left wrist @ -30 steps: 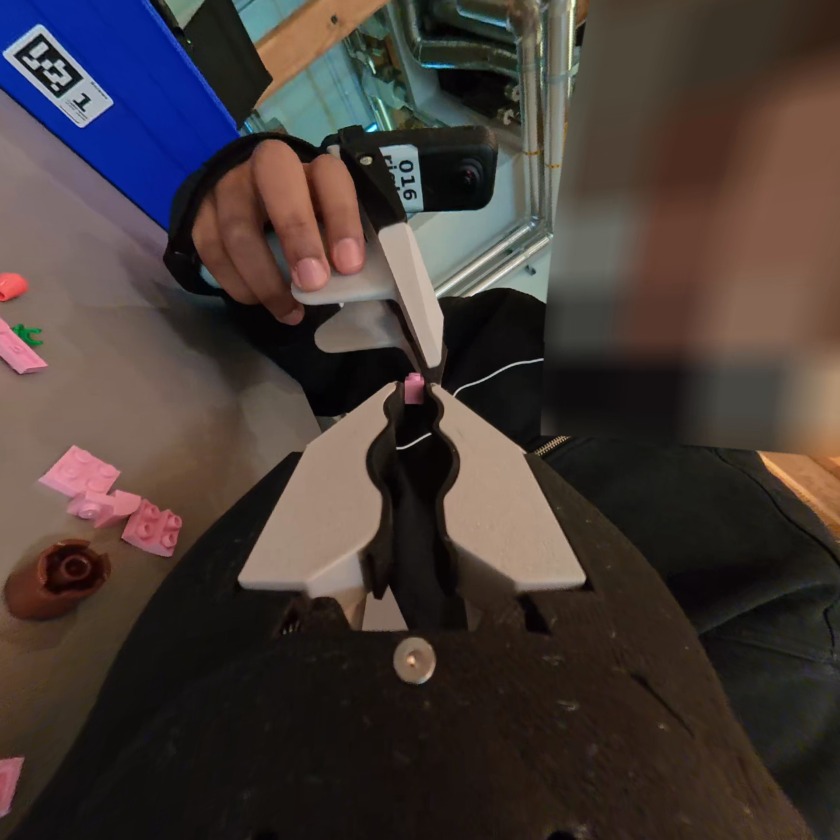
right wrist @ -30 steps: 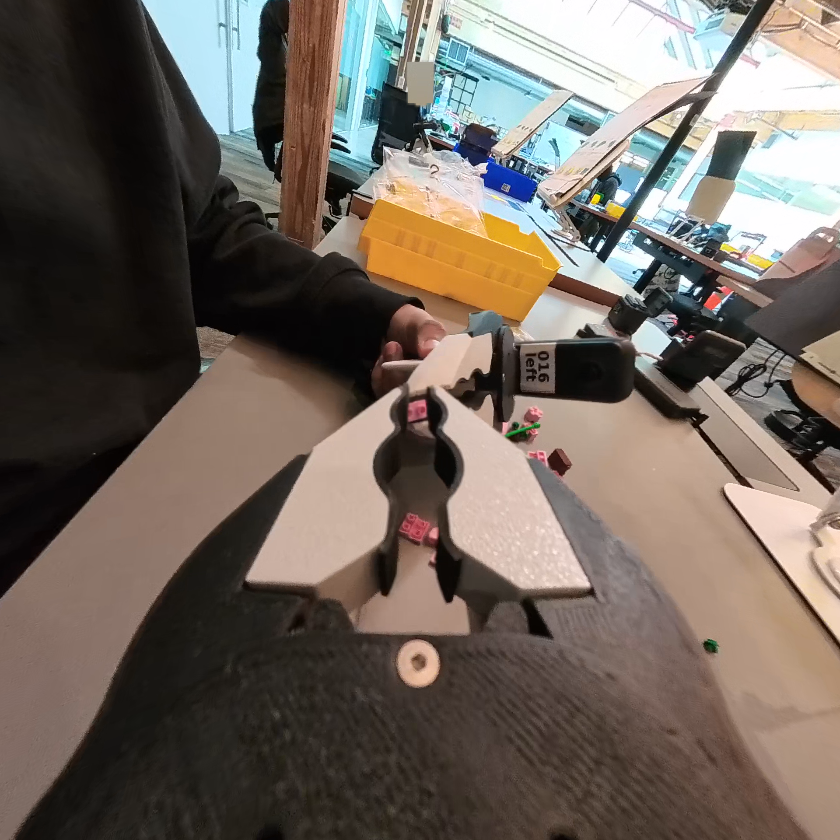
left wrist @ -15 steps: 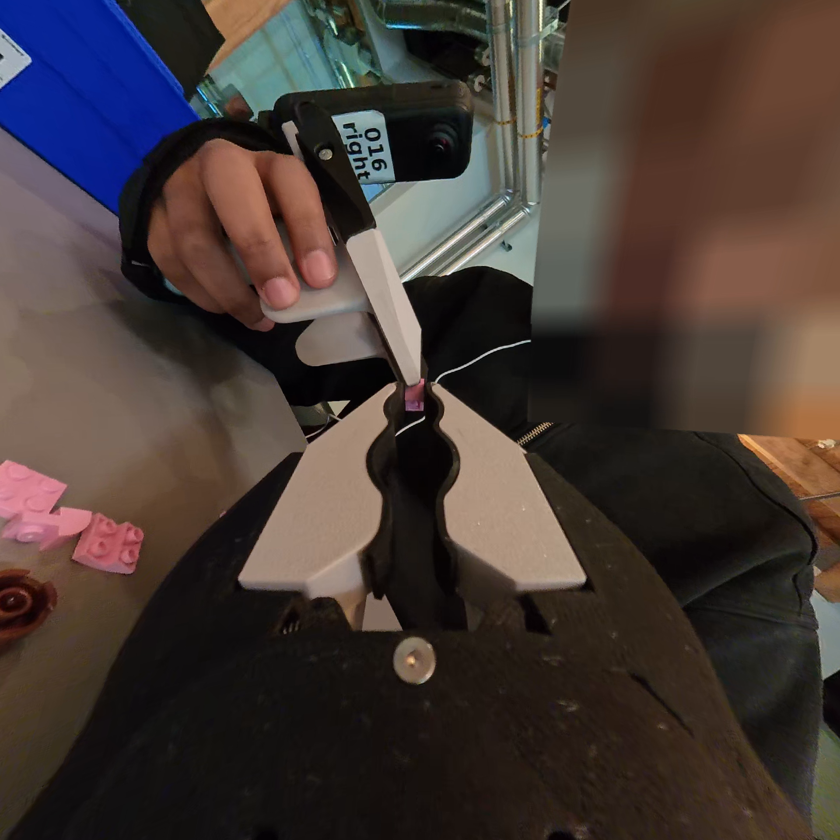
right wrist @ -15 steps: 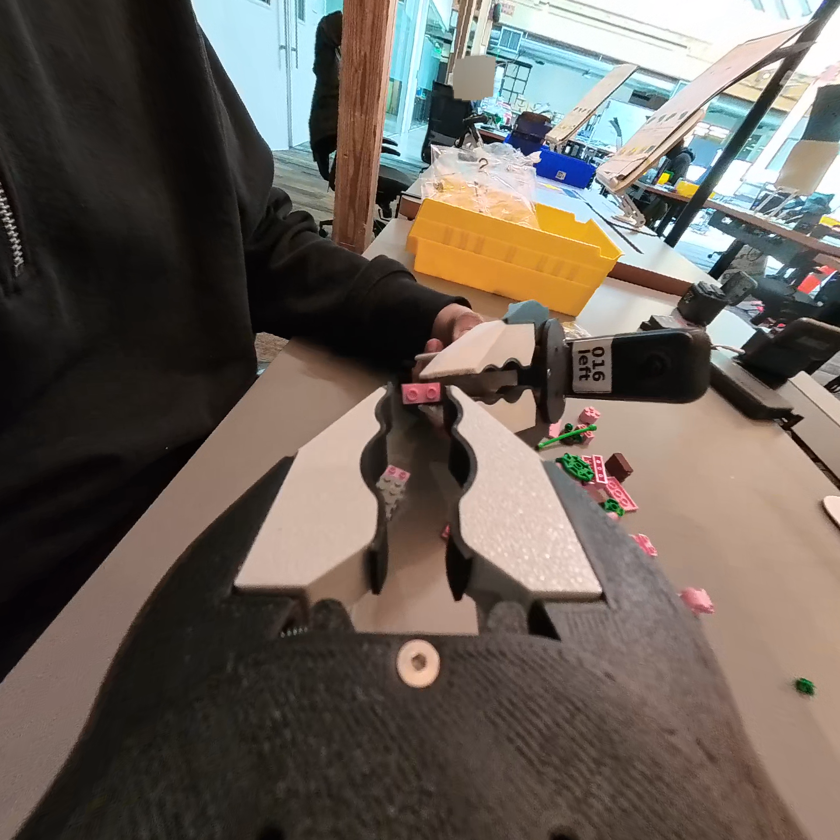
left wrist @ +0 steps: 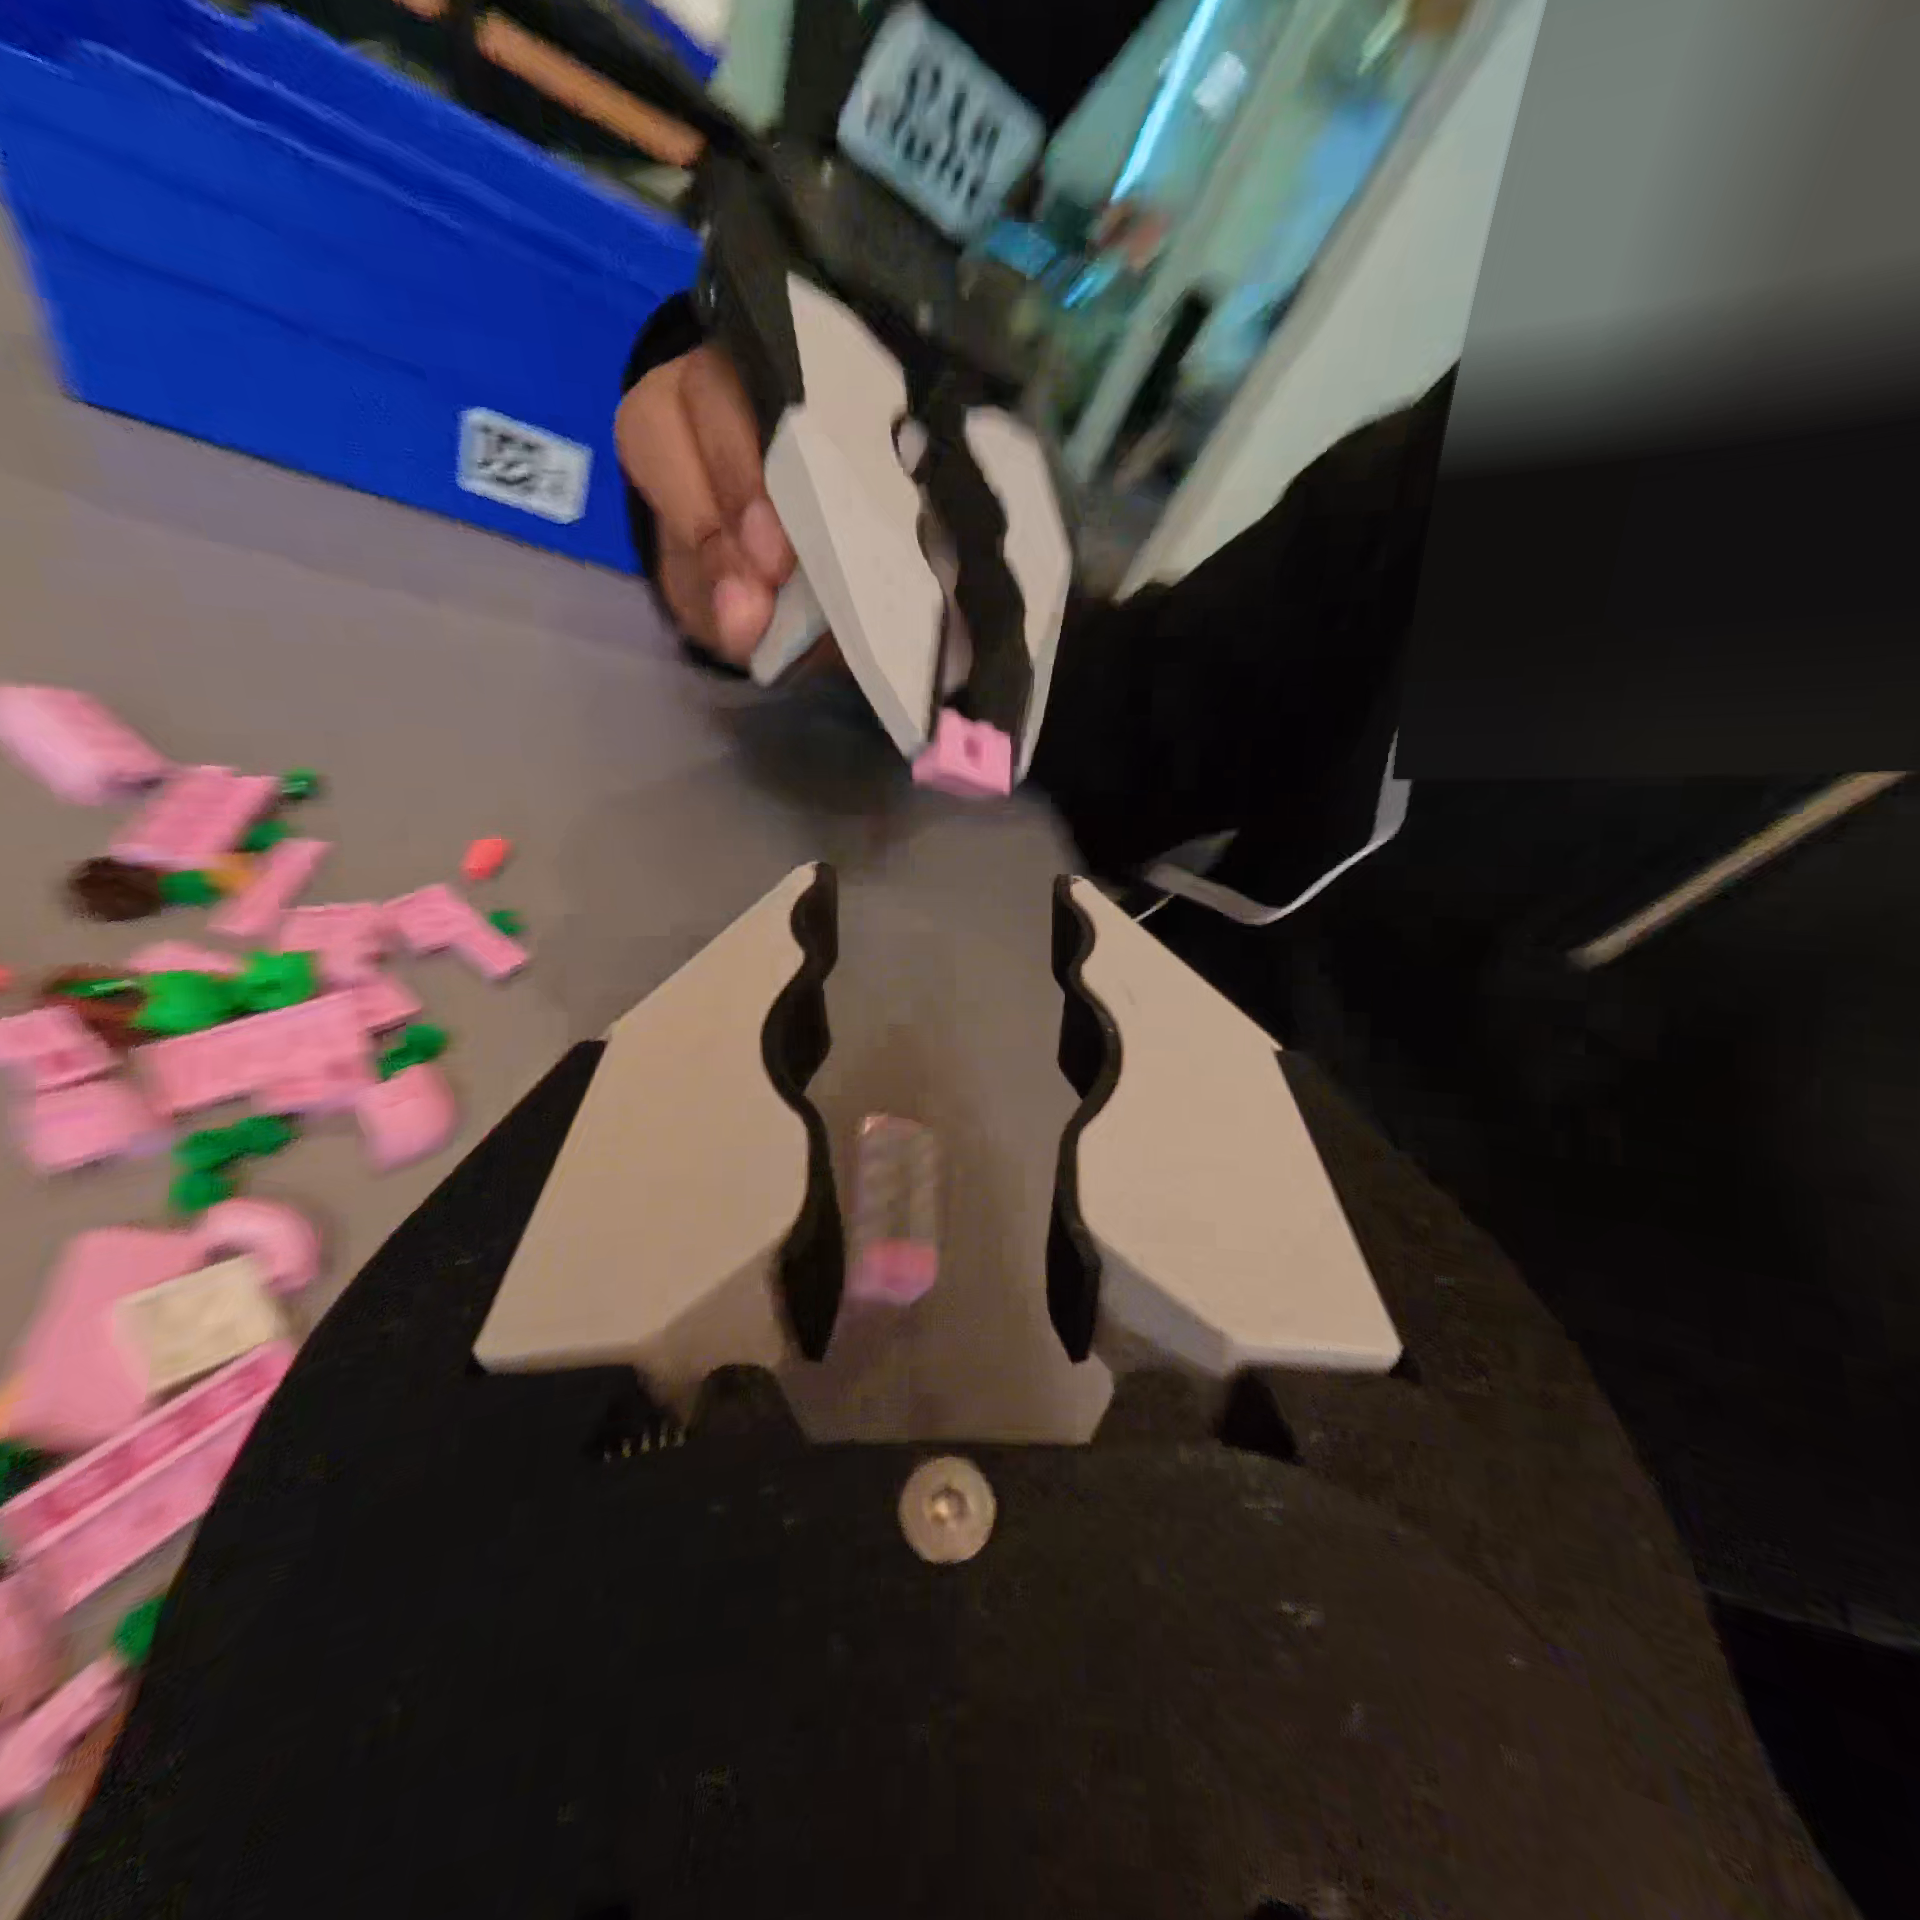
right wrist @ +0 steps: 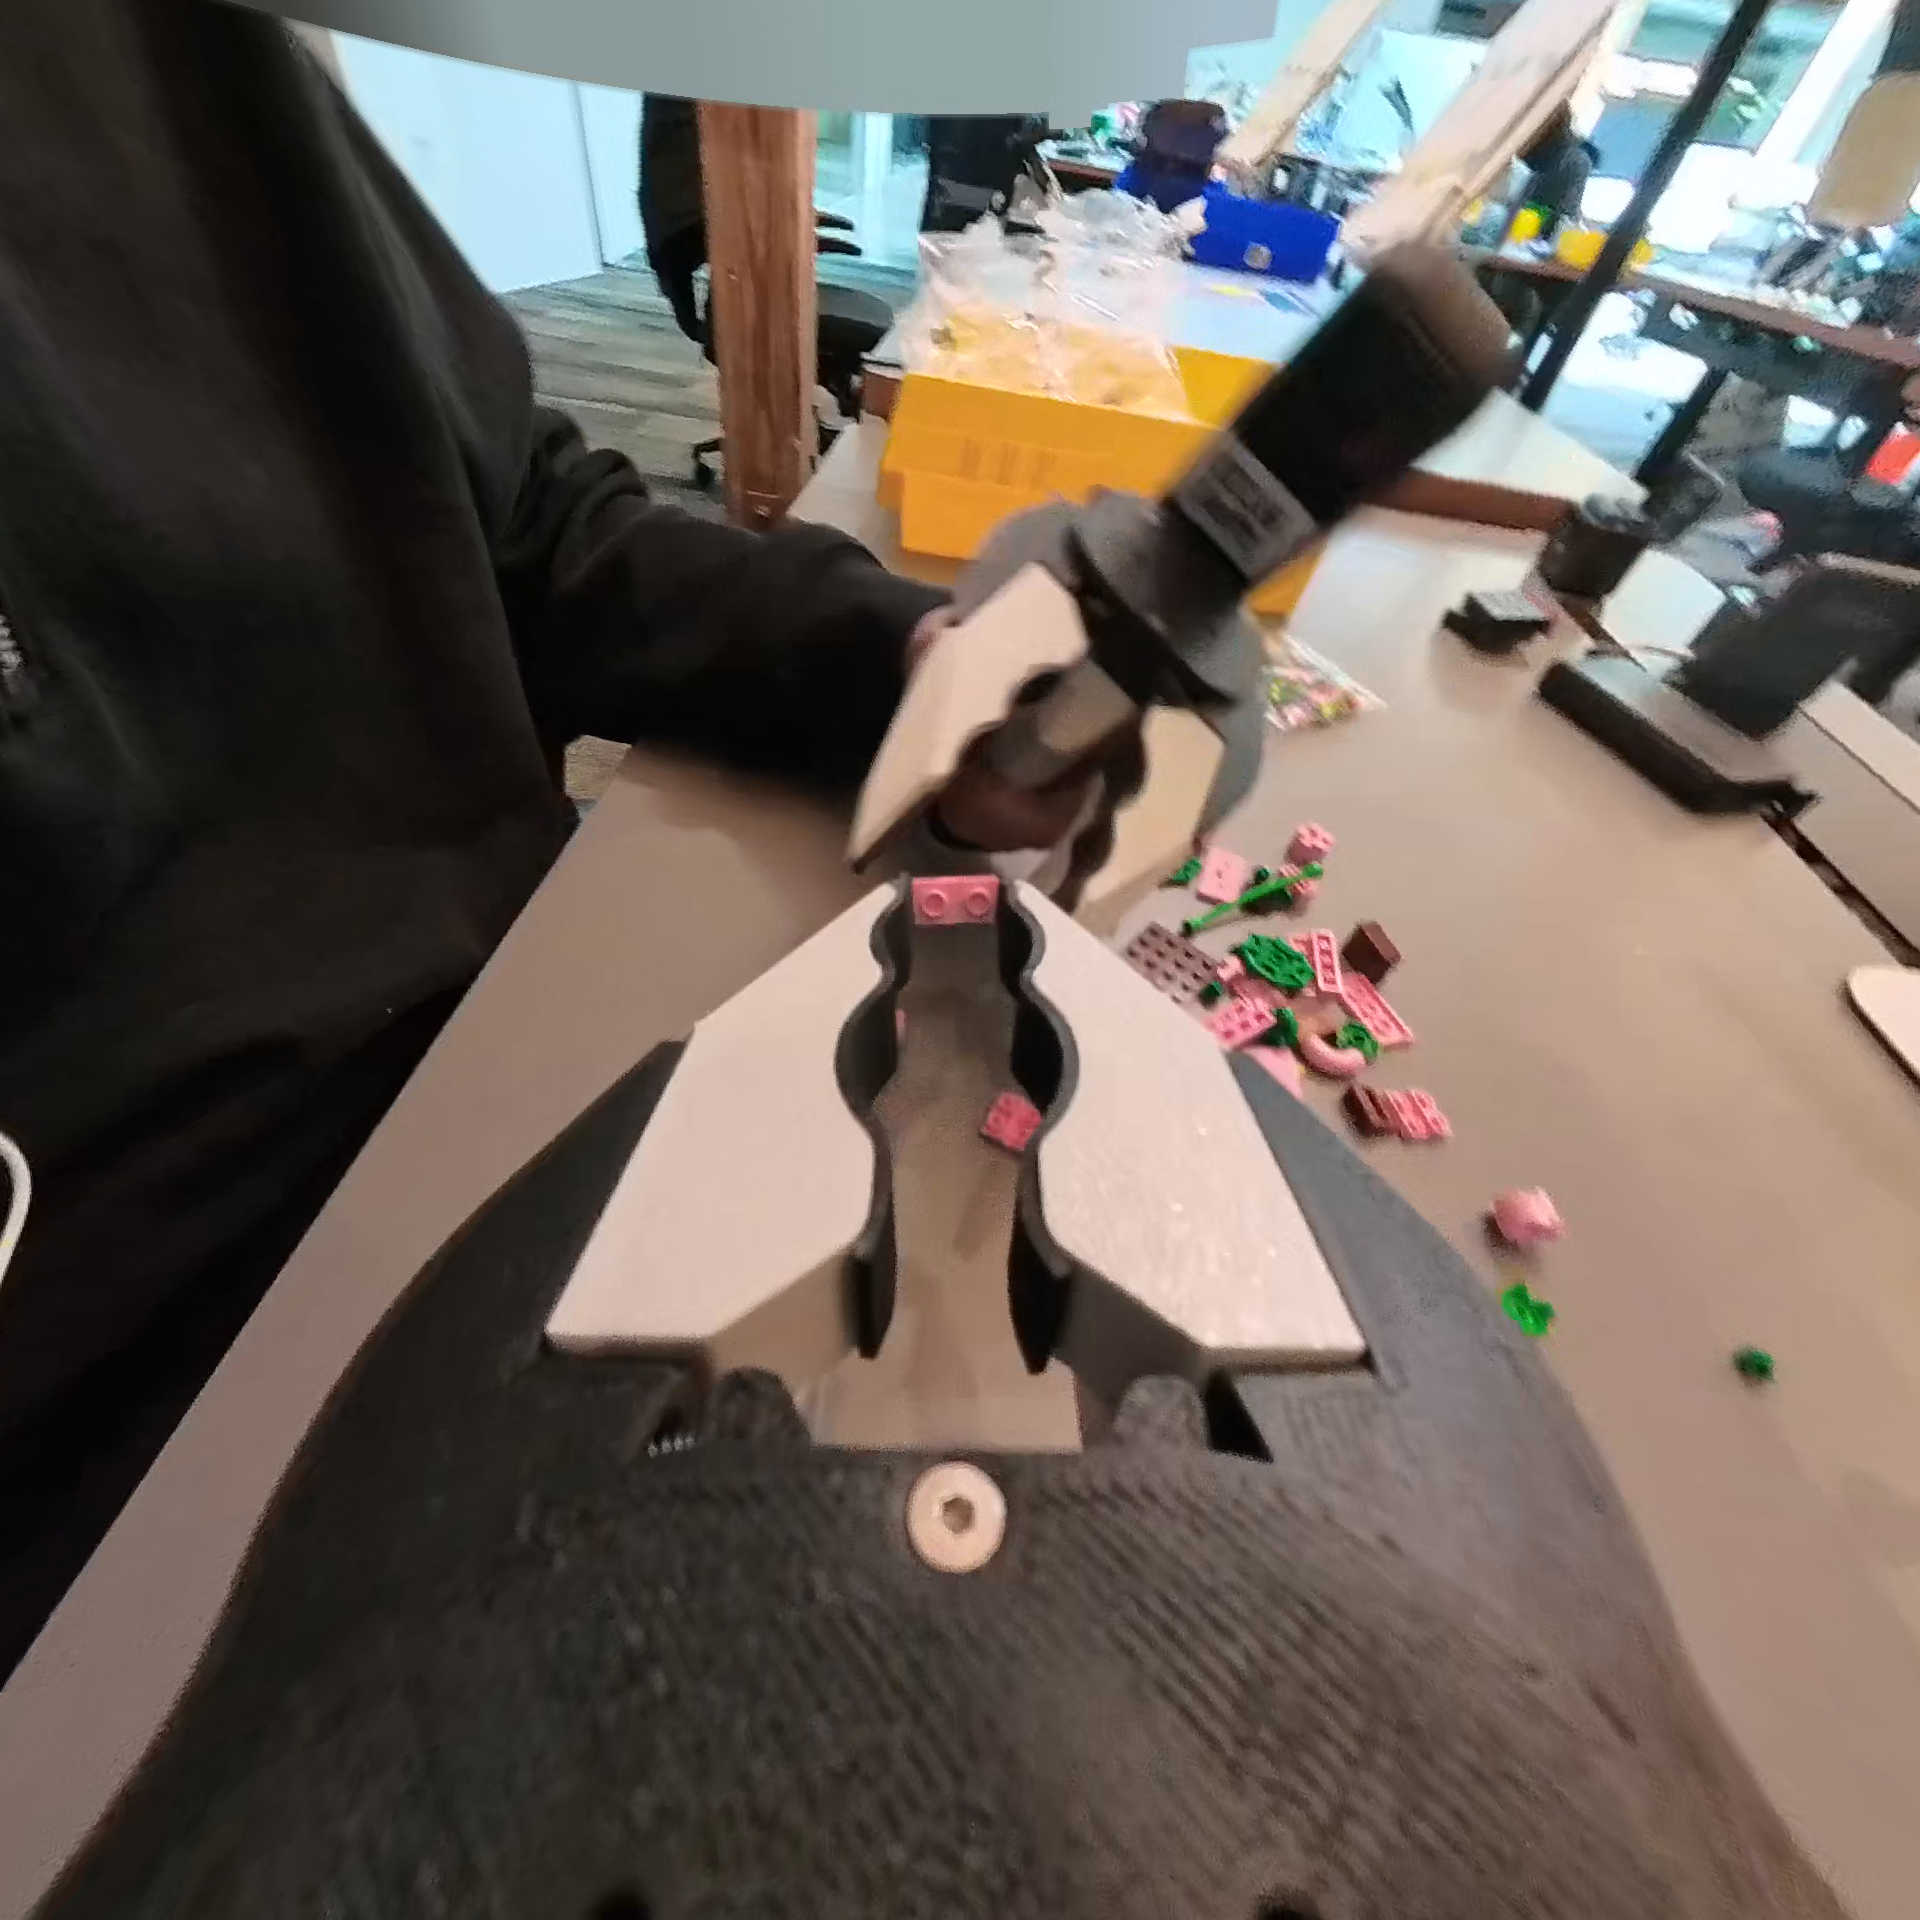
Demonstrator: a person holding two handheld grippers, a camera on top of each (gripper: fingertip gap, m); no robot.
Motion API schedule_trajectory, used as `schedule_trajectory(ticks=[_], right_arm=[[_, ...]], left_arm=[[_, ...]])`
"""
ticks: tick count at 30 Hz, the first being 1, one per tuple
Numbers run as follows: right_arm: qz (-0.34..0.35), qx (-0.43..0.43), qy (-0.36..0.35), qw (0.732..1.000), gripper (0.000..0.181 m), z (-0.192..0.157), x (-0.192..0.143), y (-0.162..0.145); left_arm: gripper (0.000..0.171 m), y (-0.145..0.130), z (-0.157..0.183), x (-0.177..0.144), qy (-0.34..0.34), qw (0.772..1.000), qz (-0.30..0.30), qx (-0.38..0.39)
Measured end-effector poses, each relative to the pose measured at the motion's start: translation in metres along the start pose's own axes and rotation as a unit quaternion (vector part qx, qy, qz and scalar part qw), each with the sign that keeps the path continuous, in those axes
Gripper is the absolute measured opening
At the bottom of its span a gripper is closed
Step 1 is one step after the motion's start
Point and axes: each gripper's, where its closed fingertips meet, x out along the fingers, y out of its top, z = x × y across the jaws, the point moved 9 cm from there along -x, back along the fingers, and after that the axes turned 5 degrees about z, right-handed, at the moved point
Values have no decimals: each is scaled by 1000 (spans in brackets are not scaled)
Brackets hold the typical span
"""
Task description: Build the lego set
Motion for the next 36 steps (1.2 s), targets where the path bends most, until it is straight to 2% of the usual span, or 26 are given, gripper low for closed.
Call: schedule_trajectory(ticks=[2, 4, 8, 11, 12, 14, 15, 18, 23, 36], right_arm=[[-20, 28, -26, 999, 15, 2, -4, -6], [-54, 70, -43, 995, 15, -2, -1, -16], [-127, 128, -61, 982, 15, -25, 14, -39], [-172, 153, -74, 970, 15, -37, 25, -49], [-183, 158, -77, 967, 15, -40, 28, -51], [-200, 164, -90, 962, 15, -42, 33, -53], [-204, 167, -96, 960, 15, -42, 34, -54], [-207, 171, -94, 959, 15, -44, 36, -53], [-261, 145, -98, 949, 15, -46, 42, -52], [-339, 99, -83, 932, 15, -47, 56, -45]], left_arm=[[50, -9, 9, 4, 83, 990, -79, 84], [52, -22, 19, 9, 133, 971, -143, 137], [52, -46, 26, 19, 156, 954, -210, 144], [41, -58, 17, 21, 170, 943, -253, 134], [39, -57, 16, 22, 166, 944, -253, 130], [20, -56, 18, 21, 157, 948, -244, 133], [18, -56, 19, 20, 155, 948, -244, 132], [18, -57, 19, 20, 157, 948, -244, 131], [18, -57, 19, 20, 158, 948, -245, 130], [18, -58, 20, 20, 158, 947, -247, 129]])
